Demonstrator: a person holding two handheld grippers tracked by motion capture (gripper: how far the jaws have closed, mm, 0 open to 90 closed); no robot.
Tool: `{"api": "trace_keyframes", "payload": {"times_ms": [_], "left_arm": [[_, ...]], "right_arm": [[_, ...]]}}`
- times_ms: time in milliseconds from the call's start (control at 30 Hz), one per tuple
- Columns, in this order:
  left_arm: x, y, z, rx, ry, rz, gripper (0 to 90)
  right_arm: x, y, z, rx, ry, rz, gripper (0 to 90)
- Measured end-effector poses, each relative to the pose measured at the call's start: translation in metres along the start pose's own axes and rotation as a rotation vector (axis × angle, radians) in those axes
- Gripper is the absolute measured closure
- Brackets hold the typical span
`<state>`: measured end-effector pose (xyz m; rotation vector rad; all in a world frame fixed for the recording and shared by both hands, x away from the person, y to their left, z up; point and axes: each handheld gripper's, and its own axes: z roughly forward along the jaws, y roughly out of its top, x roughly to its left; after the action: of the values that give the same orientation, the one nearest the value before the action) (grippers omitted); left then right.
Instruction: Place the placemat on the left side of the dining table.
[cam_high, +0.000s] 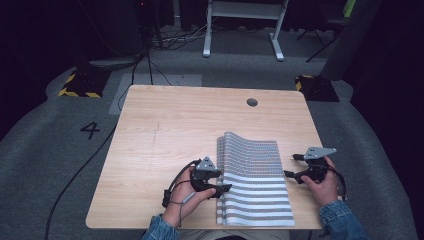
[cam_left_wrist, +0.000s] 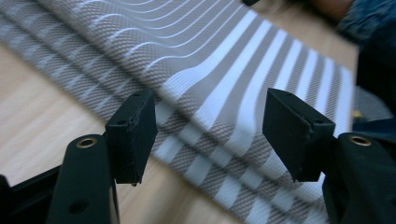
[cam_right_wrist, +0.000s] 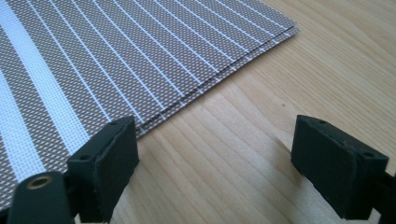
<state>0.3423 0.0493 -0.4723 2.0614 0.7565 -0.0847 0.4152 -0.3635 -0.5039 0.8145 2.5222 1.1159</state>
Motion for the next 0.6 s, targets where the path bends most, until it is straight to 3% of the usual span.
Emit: {"api": "trace_keyframes", "payload": {"times_ms": [167, 200, 367, 600], "left_arm": [[0.003, -0.001, 0.008, 0.043, 0.054, 0.003, 34.7], [0.003, -0.001, 0.01, 0.042, 0.034, 0.003, 35.1], [-0.008, 0.008, 0.014, 0.062, 0.062, 0.066, 34.4], [-0.005, 0.008, 0.039, 0.107, 0.046, 0.043, 36.5]], "right_arm": [[0.003, 0.002, 0.002, 0.003, 0.017, -0.014, 15.0], [0.003, 0.003, 0.002, 0.004, 0.019, -0.018, 15.0], [0.005, 0.003, 0.003, 0.001, 0.018, -0.012, 14.9], [0.005, 0.003, 0.003, 0.003, 0.018, -0.012, 14.9]]}}
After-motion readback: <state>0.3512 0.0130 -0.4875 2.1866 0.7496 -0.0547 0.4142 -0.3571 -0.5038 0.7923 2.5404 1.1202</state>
